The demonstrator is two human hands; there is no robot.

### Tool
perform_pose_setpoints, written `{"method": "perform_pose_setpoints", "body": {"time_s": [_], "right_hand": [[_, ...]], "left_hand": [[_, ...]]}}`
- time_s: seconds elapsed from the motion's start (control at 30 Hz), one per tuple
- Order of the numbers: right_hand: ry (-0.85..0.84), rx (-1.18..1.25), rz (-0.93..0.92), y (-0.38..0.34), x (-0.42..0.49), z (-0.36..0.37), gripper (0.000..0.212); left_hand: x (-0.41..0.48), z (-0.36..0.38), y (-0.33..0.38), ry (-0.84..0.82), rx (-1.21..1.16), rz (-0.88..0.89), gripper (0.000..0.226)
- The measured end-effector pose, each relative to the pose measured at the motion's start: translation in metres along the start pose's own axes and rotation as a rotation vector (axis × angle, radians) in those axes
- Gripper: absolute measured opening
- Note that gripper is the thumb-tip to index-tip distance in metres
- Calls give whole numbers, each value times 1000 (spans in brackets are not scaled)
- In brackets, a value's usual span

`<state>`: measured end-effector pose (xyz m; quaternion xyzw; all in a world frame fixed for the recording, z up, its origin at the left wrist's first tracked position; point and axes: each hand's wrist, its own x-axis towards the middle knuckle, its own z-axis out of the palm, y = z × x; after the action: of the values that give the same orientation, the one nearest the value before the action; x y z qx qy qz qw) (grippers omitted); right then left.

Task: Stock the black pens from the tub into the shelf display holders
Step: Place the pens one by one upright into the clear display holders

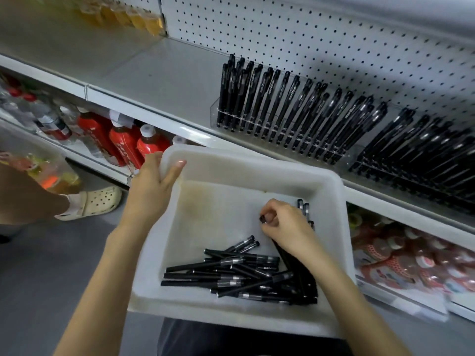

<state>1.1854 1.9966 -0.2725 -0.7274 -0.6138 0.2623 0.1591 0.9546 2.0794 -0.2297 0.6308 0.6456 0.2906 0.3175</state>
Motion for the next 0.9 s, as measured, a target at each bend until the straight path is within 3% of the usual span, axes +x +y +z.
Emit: {"method": "perform_pose_setpoints", "body": {"time_s": [0.1,0.2,0.4,0.53,0.73,0.8,0.9], "right_hand": [[72,262,-17,-9,7,-21,25],[233,513,-118,-34,13,-48,28],[460,788,-339,-91,43,-91,21],[531,864,-384,-106,55,-97,21],[476,850,-371,-104,66,-98,31],[570,873,-368,-103,73,-102,33],[795,792,-326,-102,86,-111,31]], "left_hand": [[2,-5,7,103,69,105,58],[8,-11,24,123,84,254,42],[1,9,60,-201,-232,312,24],[4,19,69,-169,-217,344,24],[28,22,70,-136,-120,374,21],[42,21,66,-98,-73,373,22],[68,16,58,-76,83,300,43]]}}
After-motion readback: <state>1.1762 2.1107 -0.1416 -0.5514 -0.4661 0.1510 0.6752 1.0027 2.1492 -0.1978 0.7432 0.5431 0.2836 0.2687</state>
